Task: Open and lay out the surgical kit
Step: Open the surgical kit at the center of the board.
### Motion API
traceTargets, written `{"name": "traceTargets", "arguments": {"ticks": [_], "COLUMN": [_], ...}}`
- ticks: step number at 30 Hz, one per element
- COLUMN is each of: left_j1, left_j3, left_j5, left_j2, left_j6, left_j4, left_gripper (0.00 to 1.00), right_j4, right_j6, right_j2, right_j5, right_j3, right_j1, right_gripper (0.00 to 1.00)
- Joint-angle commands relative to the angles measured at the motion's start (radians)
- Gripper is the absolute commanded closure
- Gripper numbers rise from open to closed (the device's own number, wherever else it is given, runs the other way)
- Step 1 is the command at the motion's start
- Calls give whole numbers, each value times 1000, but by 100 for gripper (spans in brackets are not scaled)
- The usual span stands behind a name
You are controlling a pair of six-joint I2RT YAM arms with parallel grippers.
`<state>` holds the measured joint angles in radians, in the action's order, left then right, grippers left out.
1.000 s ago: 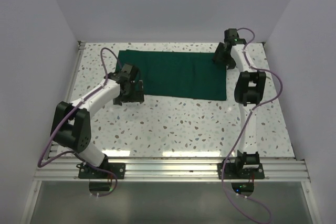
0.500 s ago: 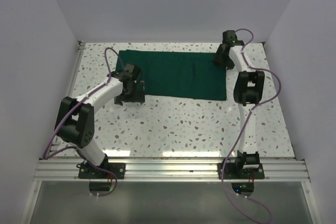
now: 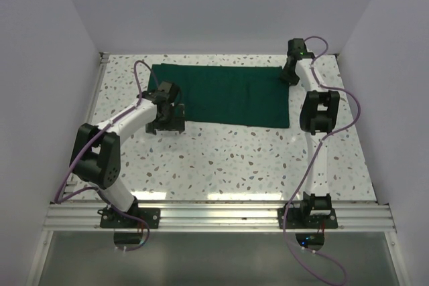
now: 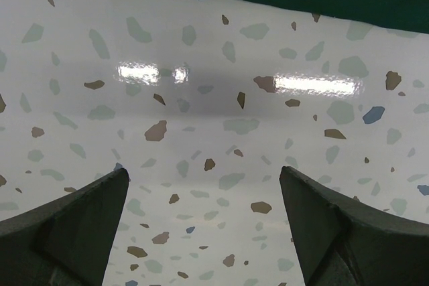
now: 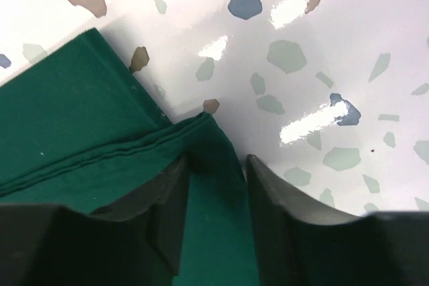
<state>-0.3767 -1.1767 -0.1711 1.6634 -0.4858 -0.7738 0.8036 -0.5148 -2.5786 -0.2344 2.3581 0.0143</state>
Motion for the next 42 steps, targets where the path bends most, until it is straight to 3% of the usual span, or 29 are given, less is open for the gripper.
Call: {"name": "traceTargets", "arguments": {"ticks": [1,3,6,7,15,24,38,39,42], "left_j1": [-2,-4,-4,-4,-4,-7,-34,-36,-37], "left_j3": [-28,-26,-31,-34,-67,-64,-47,-46,-40], "left_j5": [-16,-18,-19,-21,-15,-1,-16,-19,-37], "left_j2": [-5,-7,-4,-1,21,6,-68,-74,-100], "left_j6": [16,18,19,21,23,0,-23,-23,-25], "left_j4": [-2,-4,-8,-9,-15,-4,-10,-15,-22], "left_gripper": [0,0,0,0,0,0,0,0,0], "right_j4": [-40,-35,-46,-47,-30,28,101,105,88], "right_j6": [-37,-48,-56,-54,-25,42,84,82,81], "right_j2": [-71,-87,-89,-87,-40,124,264,264,294], "right_j5": [44,69,78,78,49,-5,41,59,87], "right_j3": [4,21,15,16,9,-11,-29,-39,-94], "right_j1": [-7,-8,-10,-8,-10,-8,-5,-5,6], "right_gripper": [60,66,88,100,100,100,92,100,100]}}
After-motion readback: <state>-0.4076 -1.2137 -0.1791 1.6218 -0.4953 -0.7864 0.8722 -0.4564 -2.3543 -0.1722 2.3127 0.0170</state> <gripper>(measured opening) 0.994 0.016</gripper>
